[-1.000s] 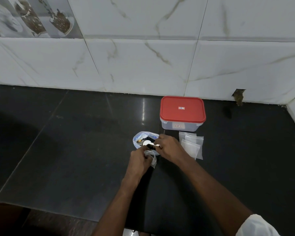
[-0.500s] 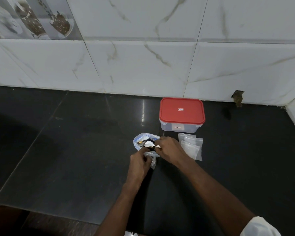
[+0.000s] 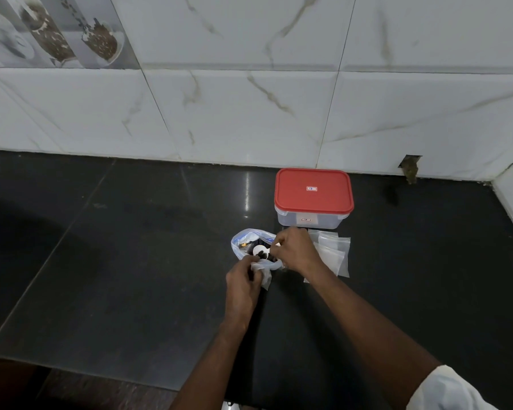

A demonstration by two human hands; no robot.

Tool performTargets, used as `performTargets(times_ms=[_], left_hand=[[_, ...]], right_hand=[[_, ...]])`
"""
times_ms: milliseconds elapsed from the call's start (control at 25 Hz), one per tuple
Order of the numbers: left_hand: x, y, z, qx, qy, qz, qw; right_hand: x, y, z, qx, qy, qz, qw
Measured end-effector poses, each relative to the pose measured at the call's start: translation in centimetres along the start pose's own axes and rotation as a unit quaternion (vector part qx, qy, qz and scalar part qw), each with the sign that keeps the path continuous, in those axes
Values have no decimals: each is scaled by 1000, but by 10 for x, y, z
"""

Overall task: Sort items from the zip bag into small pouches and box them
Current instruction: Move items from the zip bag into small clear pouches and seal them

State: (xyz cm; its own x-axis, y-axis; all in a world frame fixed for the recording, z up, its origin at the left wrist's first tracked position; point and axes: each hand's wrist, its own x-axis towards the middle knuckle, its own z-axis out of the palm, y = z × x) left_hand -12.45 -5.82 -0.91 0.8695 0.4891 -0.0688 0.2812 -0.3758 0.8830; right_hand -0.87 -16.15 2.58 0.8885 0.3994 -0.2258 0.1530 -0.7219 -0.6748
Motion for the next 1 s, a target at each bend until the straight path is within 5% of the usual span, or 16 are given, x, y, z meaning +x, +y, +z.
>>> performTargets(times_ms=[200,560,880,1000], left_hand=[[1,14,-11,-3,-2,-50,999],[21,37,-16,66,100,-111,987],[15,43,-5,-3,111,-142,984],[13,50,-8,-40,124,-138,982]], right_hand=[[-3,6,-14,208,21,94,973],[-41,-19,-34,341,86,67,934],[-58,-13,-6,206,105,33,972],[-60,3,10,3,169,-158,973]])
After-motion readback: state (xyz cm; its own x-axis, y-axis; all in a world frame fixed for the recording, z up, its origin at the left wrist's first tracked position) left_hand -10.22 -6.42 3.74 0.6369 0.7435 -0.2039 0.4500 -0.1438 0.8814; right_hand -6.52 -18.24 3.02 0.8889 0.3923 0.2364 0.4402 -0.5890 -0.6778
